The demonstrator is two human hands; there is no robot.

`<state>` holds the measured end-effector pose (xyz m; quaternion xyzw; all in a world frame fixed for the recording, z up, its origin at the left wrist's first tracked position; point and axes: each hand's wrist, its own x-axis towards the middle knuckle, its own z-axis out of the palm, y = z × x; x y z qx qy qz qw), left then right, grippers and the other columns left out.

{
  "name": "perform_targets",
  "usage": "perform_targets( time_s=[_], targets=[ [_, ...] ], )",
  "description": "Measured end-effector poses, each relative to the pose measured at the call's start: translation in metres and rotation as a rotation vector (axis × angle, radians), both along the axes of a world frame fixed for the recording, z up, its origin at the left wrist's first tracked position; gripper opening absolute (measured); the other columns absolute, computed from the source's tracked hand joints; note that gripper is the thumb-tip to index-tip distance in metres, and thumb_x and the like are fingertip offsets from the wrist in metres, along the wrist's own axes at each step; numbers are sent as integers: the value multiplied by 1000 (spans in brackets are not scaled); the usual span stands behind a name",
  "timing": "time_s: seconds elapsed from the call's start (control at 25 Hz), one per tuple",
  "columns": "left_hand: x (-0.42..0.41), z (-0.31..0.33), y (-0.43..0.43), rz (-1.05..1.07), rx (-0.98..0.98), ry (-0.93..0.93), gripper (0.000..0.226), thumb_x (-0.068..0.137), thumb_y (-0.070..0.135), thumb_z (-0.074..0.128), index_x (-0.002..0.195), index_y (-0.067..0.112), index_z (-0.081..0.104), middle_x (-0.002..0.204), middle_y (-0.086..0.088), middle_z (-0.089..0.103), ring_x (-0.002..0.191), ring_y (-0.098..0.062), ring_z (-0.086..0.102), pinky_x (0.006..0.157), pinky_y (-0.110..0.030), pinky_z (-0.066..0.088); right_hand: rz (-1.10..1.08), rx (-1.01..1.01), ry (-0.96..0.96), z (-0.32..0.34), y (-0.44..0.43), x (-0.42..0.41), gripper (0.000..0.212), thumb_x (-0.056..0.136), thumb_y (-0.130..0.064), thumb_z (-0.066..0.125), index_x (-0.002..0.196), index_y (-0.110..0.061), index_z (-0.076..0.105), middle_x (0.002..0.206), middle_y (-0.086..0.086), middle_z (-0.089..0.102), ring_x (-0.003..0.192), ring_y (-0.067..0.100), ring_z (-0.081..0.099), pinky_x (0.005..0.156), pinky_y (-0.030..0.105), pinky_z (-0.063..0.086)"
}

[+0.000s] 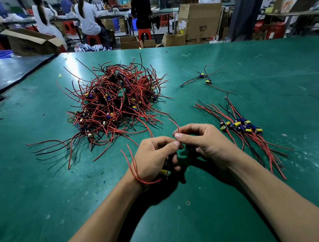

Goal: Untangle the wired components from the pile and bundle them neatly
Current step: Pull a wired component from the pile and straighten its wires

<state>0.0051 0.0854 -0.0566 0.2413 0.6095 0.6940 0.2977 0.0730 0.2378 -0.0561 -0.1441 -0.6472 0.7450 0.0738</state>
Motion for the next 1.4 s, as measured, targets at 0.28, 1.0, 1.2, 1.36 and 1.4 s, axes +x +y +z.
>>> perform_targets(
  time_s=[0.28, 1.0, 1.2, 1.36, 1.4],
  targets=[
    [0, 2, -2, -57, -25, 50, 16, 95, 4, 55, 87, -9, 61, 49, -5, 54, 39, -16, 55, 42, -17, 43, -255, 382, 134, -4, -3, -6, 8, 87, -23, 77, 86, -16, 73, 51, -20, 55, 46, -2, 47, 51, 8, 34],
    [0, -4, 3, -5, -10, 78, 12, 94, 2, 56, 92, 5, 67, 48, -7, 58, 40, -17, 59, 39, -15, 41, -162, -496, -24, 10, -12, -14, 15, 89, -26, 65, 86, -12, 63, 62, -6, 42, 35, 3, 25, 39, 16, 17],
    [-1, 0, 2, 40, -23, 110, 16, 93, 11, 60, 83, 13, 73, 45, -6, 52, 38, -19, 57, 44, -22, 39, -10, -289, -22, 1, -14, -10, 35, 73, -32, 76, 102, -14, 70, 75, 3, 54, 54, 10, 36, 50, 25, 26],
    [-5, 0, 0, 29, -33, 70, 14, 93, 8, 59, 87, 4, 70, 44, -5, 50, 39, -18, 57, 45, -23, 39, -1, -214, 27, -5, -10, -9, 22, 75, -28, 80, 93, -16, 76, 70, 7, 54, 56, 14, 33, 56, 30, 23],
    [-6, 0, 0, 26, -36, 66, 14, 93, 8, 59, 87, 1, 69, 44, -5, 49, 40, -18, 57, 46, -24, 39, -43, -171, 61, -6, -10, -9, 21, 76, -28, 82, 91, -14, 76, 67, 8, 50, 55, 15, 31, 56, 31, 24]
  ],
)
